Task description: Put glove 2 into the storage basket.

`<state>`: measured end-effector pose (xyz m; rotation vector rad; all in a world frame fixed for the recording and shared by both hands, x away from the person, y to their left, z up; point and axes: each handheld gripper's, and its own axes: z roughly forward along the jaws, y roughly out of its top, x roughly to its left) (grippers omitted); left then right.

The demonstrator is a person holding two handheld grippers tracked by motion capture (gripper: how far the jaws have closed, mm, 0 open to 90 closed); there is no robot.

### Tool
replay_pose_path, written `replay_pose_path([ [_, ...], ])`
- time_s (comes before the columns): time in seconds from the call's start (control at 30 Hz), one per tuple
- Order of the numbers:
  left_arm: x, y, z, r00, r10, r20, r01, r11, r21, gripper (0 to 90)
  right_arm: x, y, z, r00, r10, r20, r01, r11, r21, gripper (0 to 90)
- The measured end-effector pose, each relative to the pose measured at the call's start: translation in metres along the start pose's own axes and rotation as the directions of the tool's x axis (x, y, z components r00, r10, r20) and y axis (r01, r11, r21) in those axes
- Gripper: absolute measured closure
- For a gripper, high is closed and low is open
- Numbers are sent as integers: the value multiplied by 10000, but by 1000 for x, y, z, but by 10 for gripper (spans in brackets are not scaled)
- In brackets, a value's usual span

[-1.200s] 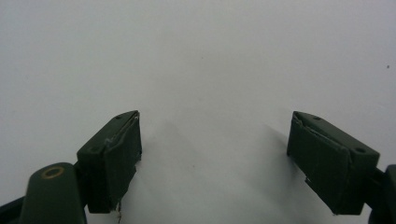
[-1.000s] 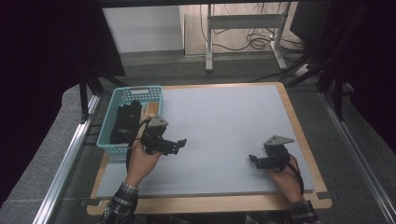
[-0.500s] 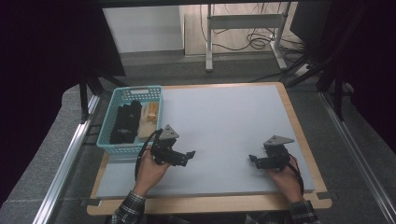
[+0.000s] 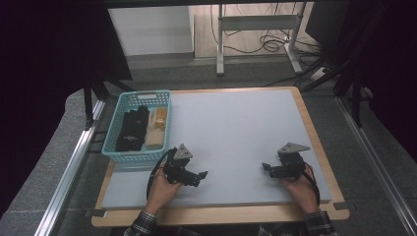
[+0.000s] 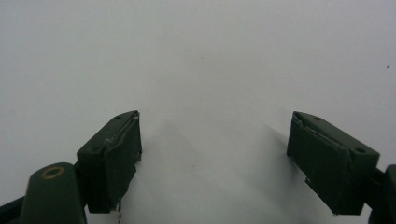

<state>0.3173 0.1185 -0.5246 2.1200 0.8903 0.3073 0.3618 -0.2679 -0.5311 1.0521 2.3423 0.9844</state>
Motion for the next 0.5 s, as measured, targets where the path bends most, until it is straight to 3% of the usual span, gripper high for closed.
replay_pose_path([
  [0.3, -1, -15, 17, 9994, 79, -351, -46, 9957, 926, 0, 0, 0, 0, 10000, -13, 13, 13, 10000, -4, 174],
  [0.5, -2, -15, 18, 9989, 172, -444, -127, 9949, 997, 0, 0, 0, 0, 10000, -16, 7, 15, 10000, 11, 174],
])
